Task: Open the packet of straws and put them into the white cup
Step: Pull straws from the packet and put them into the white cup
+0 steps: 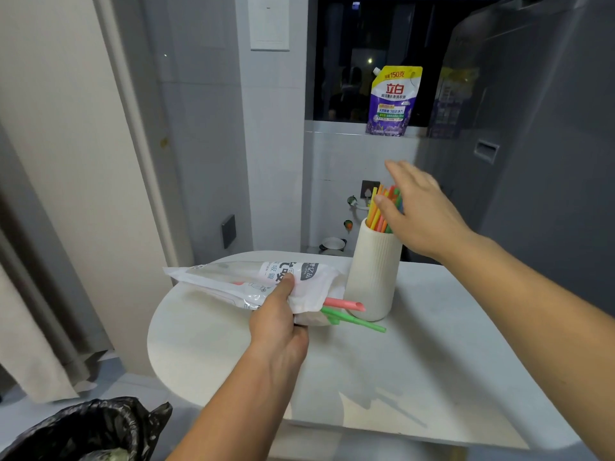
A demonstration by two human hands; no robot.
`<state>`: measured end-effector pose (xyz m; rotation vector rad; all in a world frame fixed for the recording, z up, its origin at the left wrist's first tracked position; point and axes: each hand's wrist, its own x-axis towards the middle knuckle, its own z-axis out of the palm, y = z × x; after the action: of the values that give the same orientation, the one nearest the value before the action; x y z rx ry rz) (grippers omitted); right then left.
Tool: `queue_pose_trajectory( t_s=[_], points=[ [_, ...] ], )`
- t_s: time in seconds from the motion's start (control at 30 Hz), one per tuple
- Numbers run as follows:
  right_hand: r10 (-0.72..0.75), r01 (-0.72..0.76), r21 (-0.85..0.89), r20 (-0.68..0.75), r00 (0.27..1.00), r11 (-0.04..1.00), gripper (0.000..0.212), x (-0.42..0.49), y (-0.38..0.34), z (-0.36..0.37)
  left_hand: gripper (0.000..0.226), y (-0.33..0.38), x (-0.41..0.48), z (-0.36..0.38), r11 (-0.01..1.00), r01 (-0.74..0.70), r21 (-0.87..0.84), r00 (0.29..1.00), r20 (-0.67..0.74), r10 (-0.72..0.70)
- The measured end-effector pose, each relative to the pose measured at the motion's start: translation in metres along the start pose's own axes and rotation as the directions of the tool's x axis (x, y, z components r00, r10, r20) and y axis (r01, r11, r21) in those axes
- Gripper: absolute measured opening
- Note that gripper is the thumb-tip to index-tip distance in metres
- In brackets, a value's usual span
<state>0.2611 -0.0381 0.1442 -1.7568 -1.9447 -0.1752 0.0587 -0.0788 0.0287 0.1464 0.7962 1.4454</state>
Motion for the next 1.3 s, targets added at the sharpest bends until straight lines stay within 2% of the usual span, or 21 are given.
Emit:
queue_pose_trajectory(
  t_s=[0.1, 0.2, 0.23, 0.27, 0.33, 0.37, 0.43, 0.5, 0.6, 0.63, 0.7, 0.83, 0.93, 1.2, 1.3],
  points=[
    [0.035, -0.017, 0.091, -0.205, 0.978, 0.996, 0.054, -0.008, -0.006, -0.008, 0.039, 0.001, -0.002, 0.001, 1.000, 0.006, 0.004, 1.000, -0.003, -0.006],
    [0.061, 0.027, 0.211, -0.397, 0.916, 0.977, 0.027, -0.037, -0.022, -0.009, 0.039, 0.003, -0.004, 0.003, 1.000, 0.014, -0.004, 1.000, -0.013, -0.014],
    [0.087, 0.021, 0.275, -0.377, 0.922, 0.961, 0.025, -0.050, -0.027, -0.005, 0.039, 0.004, -0.004, 0.003, 1.000, 0.014, -0.010, 1.000, -0.019, -0.015],
    [0.129, -0.023, 0.337, -0.294, 0.947, 0.941, 0.032, -0.064, -0.033, 0.001, 0.038, 0.005, -0.005, 0.004, 1.000, 0.012, -0.015, 1.000, -0.024, -0.012],
    [0.246, -0.219, 0.461, 0.003, 0.969, 0.860, 0.043, -0.090, -0.046, 0.013, 0.039, 0.006, -0.007, 0.006, 1.000, -0.008, -0.028, 1.000, -0.023, 0.007],
    [0.313, -0.353, 0.525, 0.167, 0.935, 0.774, 0.046, -0.101, -0.051, 0.019, 0.040, 0.006, -0.008, 0.007, 0.999, -0.028, -0.036, 0.999, -0.018, 0.027],
    [0.397, -0.613, 0.603, 0.467, 0.790, 0.511, 0.050, -0.118, -0.059, 0.027, 0.043, 0.007, -0.011, 0.009, 0.994, -0.094, -0.046, 0.996, -0.006, 0.094],
    [0.415, -0.750, 0.620, 0.635, 0.652, 0.231, 0.054, -0.127, -0.064, 0.033, 0.043, 0.008, -0.015, 0.013, 0.983, -0.181, -0.039, 0.982, 0.043, 0.183],
    [0.398, -0.761, 0.629, 0.746, 0.534, -0.159, 0.059, -0.131, -0.067, 0.042, 0.045, 0.009, -0.017, 0.017, 0.946, -0.324, 0.016, 0.938, 0.138, 0.319],
    [0.391, -0.742, 0.621, 0.766, 0.510, -0.250, 0.059, -0.130, -0.069, 0.045, 0.048, 0.009, -0.017, 0.018, 0.931, -0.362, 0.044, 0.920, 0.177, 0.350],
    [0.384, -0.702, 0.614, 0.784, 0.488, -0.360, 0.060, -0.130, -0.072, 0.050, 0.051, 0.007, -0.017, 0.017, 0.909, -0.405, 0.095, 0.895, 0.246, 0.373],
    [0.394, -0.630, 0.620, 0.784, 0.480, -0.468, 0.058, -0.135, -0.076, 0.060, 0.051, 0.003, -0.022, 0.015, 0.886, -0.433, 0.164, 0.869, 0.337, 0.362],
    [0.417, -0.572, 0.643, 0.766, 0.490, -0.509, 0.053, -0.137, -0.074, 0.060, 0.047, 0.004, -0.025, 0.013, 0.838, -0.494, 0.233, 0.835, 0.395, 0.383],
    [0.409, -0.564, 0.667, 0.744, 0.528, -0.486, 0.049, -0.139, -0.070, 0.060, 0.037, 0.002, -0.031, 0.010, 0.740, -0.567, 0.361, 0.789, 0.498, 0.361],
    [0.422, -0.546, 0.710, 0.704, 0.571, -0.445, 0.037, -0.137, -0.064, 0.061, 0.039, 0.001, -0.028, 0.008, 0.775, -0.525, 0.351, 0.822, 0.445, 0.355]
  ],
)
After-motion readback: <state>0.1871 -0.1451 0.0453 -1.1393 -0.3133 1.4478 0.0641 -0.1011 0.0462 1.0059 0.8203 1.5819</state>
